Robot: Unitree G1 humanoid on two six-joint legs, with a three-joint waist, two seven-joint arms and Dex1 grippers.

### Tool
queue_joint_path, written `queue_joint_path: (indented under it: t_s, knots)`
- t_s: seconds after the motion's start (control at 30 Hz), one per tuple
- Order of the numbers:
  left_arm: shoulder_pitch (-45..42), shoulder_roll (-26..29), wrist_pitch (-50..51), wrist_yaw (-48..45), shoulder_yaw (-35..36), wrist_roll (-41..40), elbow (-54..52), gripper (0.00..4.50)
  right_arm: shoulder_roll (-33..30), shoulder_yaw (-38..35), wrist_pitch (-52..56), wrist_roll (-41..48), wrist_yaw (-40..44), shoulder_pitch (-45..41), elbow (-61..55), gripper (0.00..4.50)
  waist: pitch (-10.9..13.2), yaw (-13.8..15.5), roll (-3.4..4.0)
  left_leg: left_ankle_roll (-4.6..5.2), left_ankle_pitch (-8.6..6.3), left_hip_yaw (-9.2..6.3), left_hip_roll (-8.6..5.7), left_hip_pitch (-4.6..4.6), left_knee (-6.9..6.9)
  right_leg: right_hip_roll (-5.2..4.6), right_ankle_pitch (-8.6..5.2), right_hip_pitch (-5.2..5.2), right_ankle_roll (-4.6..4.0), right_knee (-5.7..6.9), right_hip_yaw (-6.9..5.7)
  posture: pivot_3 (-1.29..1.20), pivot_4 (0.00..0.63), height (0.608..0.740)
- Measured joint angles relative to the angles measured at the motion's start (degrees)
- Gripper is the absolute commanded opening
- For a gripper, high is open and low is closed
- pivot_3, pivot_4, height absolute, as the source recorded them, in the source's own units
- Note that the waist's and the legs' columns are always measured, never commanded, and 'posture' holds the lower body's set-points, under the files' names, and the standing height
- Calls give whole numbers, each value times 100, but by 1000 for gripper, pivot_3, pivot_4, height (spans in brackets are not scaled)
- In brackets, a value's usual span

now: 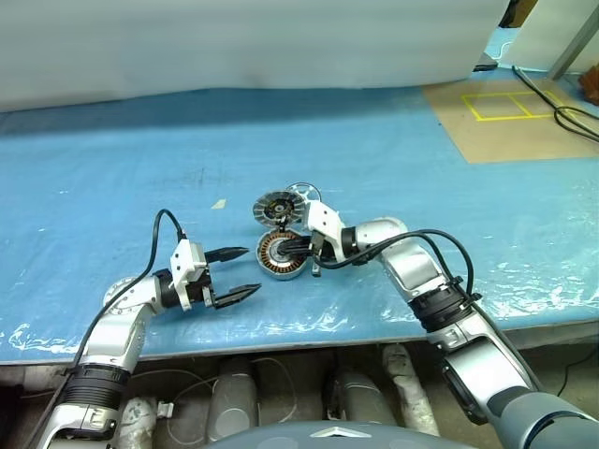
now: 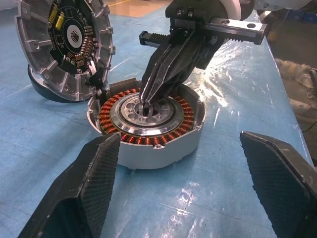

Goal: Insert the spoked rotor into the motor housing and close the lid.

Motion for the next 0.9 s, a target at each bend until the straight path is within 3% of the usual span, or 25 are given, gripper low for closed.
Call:
queue_joint_path:
  t_s: [0.53,0.9]
  knots:
    - [-12,-1,-81,-19,-1,10,44,4083,50,21,-463,-214,-268,-27,408,56,0,-3,0,0,0,1,0,8,1,0,0,5,0,2,2,0,150,740]
    - [-30,-9,-97,-18,-7,14,44,4083,117,113,-509,-308,-521,58,475,56,0,-5,-1,1,-3,12,-2,110,-28,0,-4,75,0,-4,26,0,150,740]
